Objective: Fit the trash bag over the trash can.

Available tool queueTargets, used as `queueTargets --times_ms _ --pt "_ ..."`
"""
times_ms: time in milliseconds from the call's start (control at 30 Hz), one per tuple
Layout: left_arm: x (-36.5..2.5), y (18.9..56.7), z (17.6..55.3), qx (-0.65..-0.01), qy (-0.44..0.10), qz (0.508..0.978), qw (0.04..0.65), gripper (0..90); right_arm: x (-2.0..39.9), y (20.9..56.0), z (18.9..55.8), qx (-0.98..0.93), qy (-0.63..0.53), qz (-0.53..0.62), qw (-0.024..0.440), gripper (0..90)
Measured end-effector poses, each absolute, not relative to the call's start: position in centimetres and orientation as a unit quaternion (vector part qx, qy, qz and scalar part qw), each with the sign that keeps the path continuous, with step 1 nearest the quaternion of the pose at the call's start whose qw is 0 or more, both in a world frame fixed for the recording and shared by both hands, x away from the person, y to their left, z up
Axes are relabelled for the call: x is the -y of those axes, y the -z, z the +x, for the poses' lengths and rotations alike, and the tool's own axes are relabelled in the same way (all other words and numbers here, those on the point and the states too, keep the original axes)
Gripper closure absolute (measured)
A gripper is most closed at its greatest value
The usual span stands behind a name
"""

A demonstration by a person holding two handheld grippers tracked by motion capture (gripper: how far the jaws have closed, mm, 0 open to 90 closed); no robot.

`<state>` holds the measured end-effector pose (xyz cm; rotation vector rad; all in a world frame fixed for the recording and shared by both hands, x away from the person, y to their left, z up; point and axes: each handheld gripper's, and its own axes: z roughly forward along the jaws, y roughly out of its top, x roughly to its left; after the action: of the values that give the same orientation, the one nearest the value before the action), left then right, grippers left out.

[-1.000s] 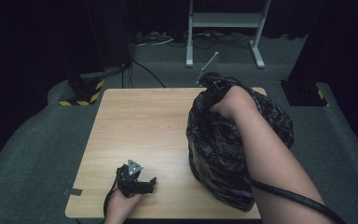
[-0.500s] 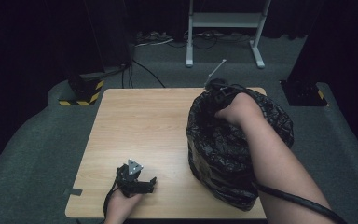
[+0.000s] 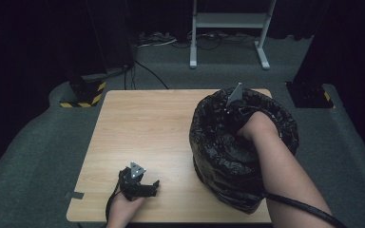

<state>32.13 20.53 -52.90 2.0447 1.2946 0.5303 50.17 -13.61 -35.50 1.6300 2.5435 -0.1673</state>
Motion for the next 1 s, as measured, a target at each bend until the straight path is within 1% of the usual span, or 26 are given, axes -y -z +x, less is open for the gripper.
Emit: queueTargets --times_ms 100,233,433,633,900,1000 --pt "-20.5 52.9 32.1 -0.494 -0.202 0.780 0.326 0.6 13.7 36.3 50.1 -0.841 0.065 0.535 0.040 50.4" --pt "-20.5 52.9 32.1 -0.494 -0.202 0.780 0.326 0.6 13.8 36.0 50.0 -0.840 0.055 0.539 0.034 47.1" --pt "-20.5 52.9 32.1 -0.494 -0.202 0.780 0.326 0.6 13.7 34.1 49.4 -0.841 0.035 0.540 0.016 35.2" --pt "-20.5 52.9 32.1 -0.493 -0.203 0.781 0.326 0.6 13.5 30.9 48.6 -0.850 0.005 0.526 0.034 27.8" --pt "-20.5 52.9 32.2 -0.493 -0.203 0.781 0.326 0.4 13.9 26.8 47.8 -0.859 -0.036 0.506 0.071 23.2" --pt "-20.5 52.9 32.2 -0.493 -0.203 0.781 0.325 0.4 14.2 25.7 47.8 -0.852 -0.046 0.515 0.078 21.8"
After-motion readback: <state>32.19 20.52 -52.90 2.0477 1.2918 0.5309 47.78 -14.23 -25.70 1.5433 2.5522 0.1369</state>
